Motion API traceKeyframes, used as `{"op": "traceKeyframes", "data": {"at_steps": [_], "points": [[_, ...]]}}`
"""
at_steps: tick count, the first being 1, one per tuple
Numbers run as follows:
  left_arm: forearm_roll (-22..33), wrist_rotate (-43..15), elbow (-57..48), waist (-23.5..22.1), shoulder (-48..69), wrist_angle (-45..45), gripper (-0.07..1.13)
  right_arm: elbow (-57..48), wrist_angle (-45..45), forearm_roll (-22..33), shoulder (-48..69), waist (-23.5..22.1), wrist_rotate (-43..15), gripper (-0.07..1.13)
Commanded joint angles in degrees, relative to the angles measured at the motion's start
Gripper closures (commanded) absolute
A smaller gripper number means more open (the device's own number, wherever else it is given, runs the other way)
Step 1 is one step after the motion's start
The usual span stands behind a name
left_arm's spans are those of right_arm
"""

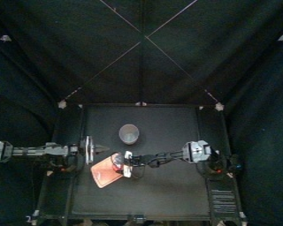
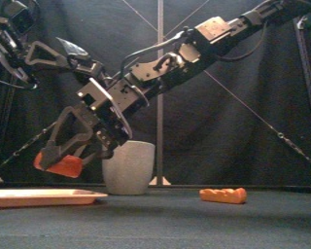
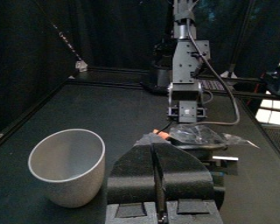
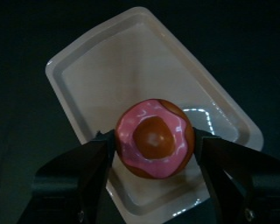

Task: Pick the donut then place it on the pink plate
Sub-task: Drop donut on the pink plate and return to neutral

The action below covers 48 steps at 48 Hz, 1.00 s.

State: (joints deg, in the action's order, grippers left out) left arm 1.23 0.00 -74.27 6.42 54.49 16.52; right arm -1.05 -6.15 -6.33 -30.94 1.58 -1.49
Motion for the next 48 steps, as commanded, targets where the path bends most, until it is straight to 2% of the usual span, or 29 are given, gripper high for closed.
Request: {"op": "traceKeyframes", "data": {"at_steps": [1,7,25,38,48], "points": [[0.2,0.1,0.6,0.2,-0.3,0.5,1.02,3.3,-1.0,-0.5,0.7,0.3,-0.1,0.09],[0.7,0.2,0.4,0.1,-0.3,0.5,1.02,4.0,-2.0,-0.9,0.8,0.3,0.0,0.01],[1.5,0.0,0.2,0.1,-0.3,0.4,1.02,0.2,-1.7,-0.9,4.5,-0.1,0.0,0.01],[1.5,0.1,-0.5,0.1,-0.3,0.4,1.02,-12.8,4.1,-2.3,14.1,-1.5,0.0,0.01],[1.5,-0.1,-0.8,0.1,-0.3,0.4,1.02,-25.5,14.2,-2.8,23.8,-2.5,0.2,0.01]]}}
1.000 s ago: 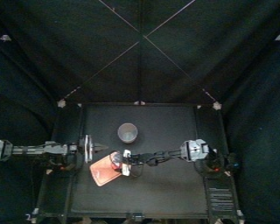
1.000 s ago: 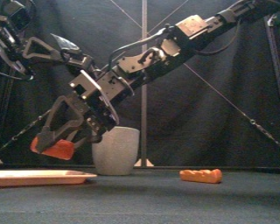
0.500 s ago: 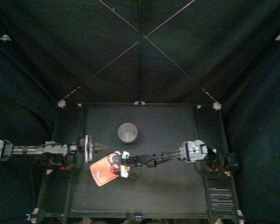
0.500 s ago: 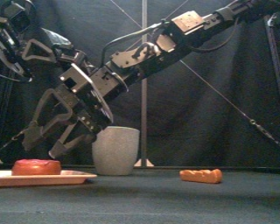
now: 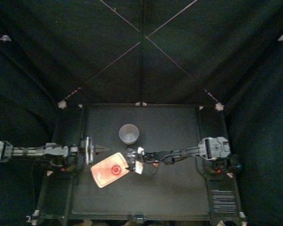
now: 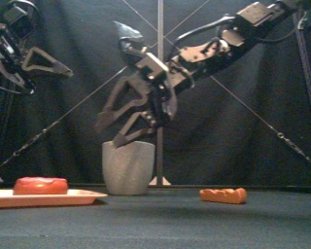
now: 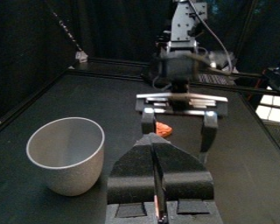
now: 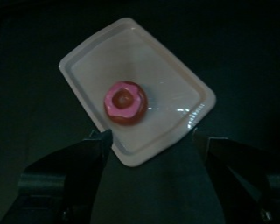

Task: Pick the donut then place it on the pink plate
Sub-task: Drop donut on the pink plate and return to neutral

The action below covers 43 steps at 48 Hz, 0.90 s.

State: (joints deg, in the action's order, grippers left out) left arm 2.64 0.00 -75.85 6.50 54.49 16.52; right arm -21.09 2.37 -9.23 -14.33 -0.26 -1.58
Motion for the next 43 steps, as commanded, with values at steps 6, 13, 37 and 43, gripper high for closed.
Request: {"op": "traceKeyframes", "data": {"at_steps": [6,13,37,43], "points": [[0.0,-0.2,0.6,0.0,-0.3,0.4,1.02,-12.3,11.8,0.2,11.5,-1.4,0.4,0.01],[-0.8,-0.3,0.3,-0.1,-0.3,0.4,1.03,-19.2,18.7,0.1,15.5,-2.2,0.4,0.01],[-3.2,-0.3,0.2,-0.4,-0.3,0.5,1.03,-30.5,26.1,1.3,28.0,-4.7,0.8,0.01],[-3.4,-0.3,0.2,-0.4,-0.3,0.8,1.03,-33.1,28.1,1.9,32.3,-4.7,0.6,0.01]]}}
